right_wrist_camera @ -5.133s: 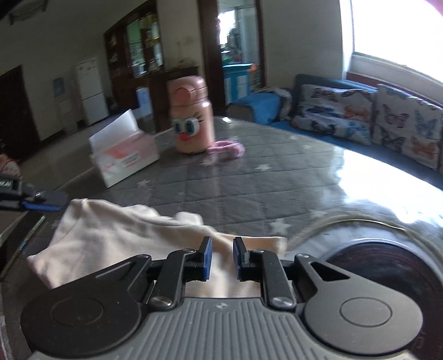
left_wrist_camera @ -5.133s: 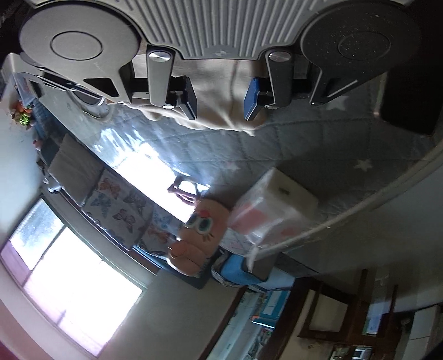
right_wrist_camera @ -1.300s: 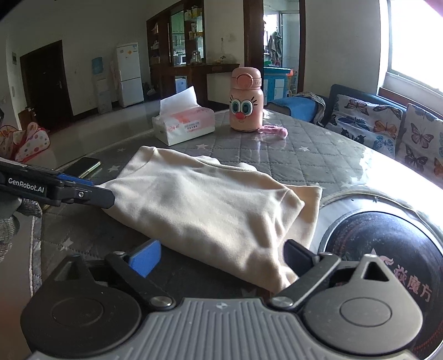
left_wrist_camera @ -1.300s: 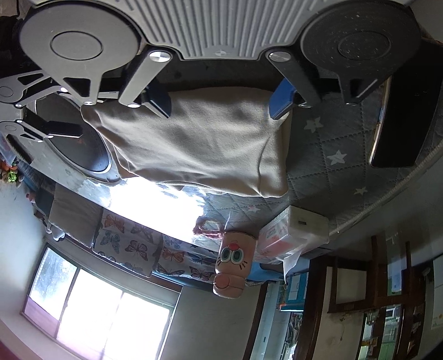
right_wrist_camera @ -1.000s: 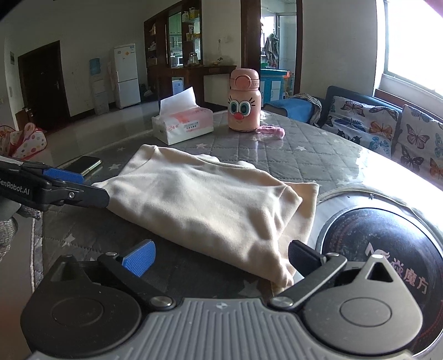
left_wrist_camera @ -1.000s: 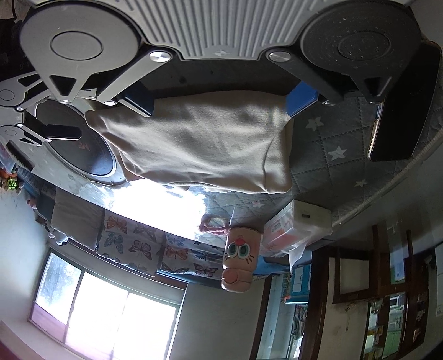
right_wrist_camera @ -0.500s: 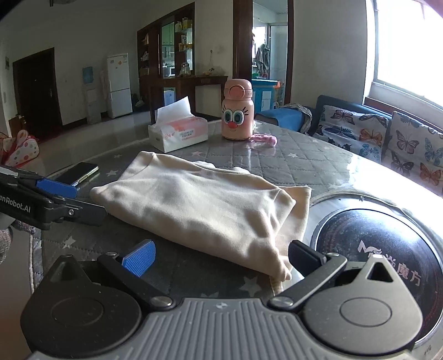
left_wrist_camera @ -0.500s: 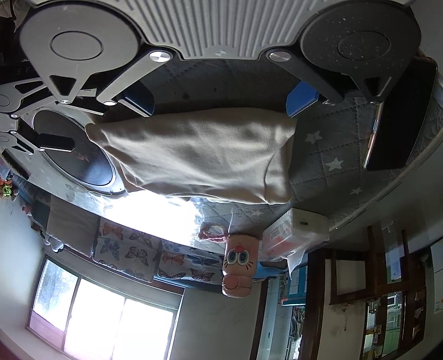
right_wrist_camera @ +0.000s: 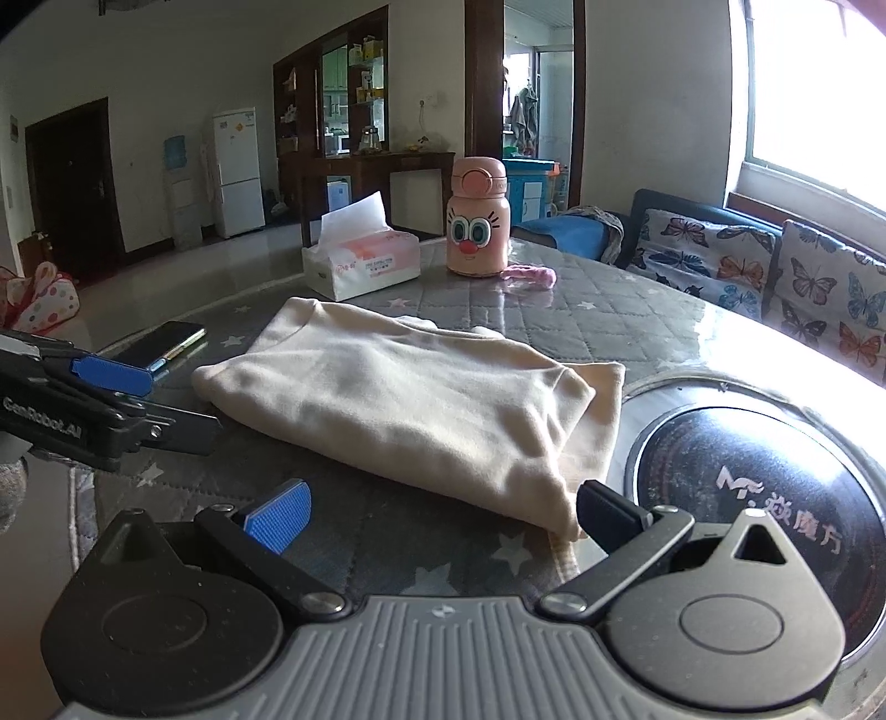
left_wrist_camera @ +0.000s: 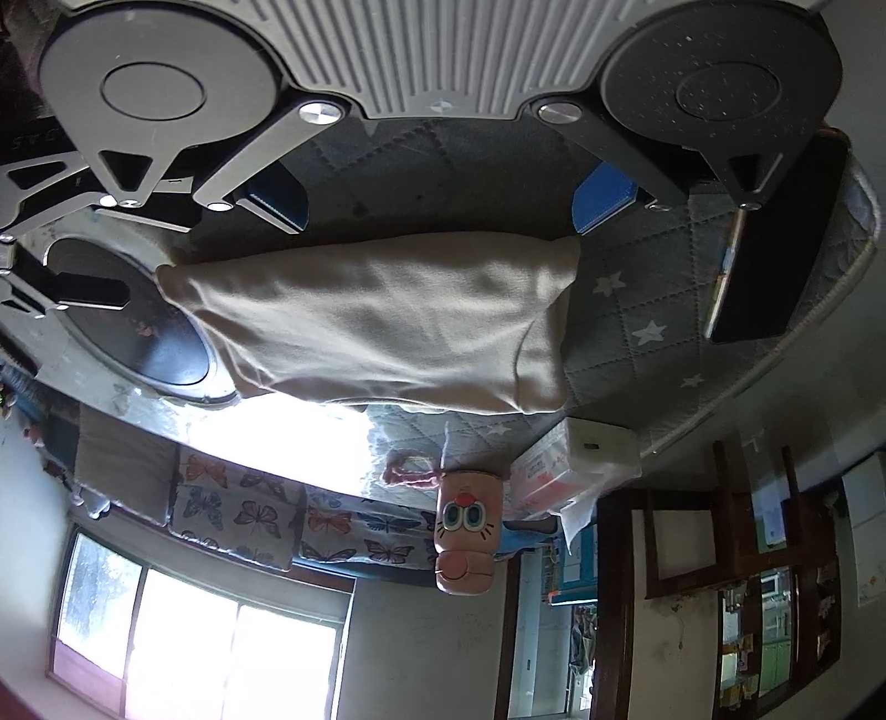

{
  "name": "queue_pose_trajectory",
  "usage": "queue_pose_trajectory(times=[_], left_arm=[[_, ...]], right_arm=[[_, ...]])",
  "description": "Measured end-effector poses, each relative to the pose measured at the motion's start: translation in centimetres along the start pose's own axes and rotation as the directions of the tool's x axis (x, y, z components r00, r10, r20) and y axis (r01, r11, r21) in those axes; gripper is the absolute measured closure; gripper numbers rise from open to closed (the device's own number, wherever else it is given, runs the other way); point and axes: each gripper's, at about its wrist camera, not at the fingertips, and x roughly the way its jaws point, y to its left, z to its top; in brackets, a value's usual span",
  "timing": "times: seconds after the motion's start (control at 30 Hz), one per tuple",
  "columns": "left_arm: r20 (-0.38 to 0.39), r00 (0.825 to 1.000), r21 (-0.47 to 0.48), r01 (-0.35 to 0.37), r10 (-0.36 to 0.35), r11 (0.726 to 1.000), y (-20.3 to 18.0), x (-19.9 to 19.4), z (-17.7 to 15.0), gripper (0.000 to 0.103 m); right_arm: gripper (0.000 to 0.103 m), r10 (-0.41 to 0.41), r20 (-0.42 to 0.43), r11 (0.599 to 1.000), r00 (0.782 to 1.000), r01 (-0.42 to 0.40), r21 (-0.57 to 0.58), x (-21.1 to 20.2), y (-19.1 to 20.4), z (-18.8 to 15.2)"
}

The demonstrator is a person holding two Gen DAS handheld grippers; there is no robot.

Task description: Fold clothes

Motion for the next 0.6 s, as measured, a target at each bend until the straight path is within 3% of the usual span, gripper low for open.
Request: queue_pose_trajectory(times=[0.6], left_arm=[[0.008, 0.999, 0.022, -0.043, 0.042, 0.999, -0.9, -0.7, -1.0, 0.000]], right_arm=[[0.000, 0.009, 0.017, 1.000, 1.000, -0.009, 0.030, -1.1, 0.4, -0.7]])
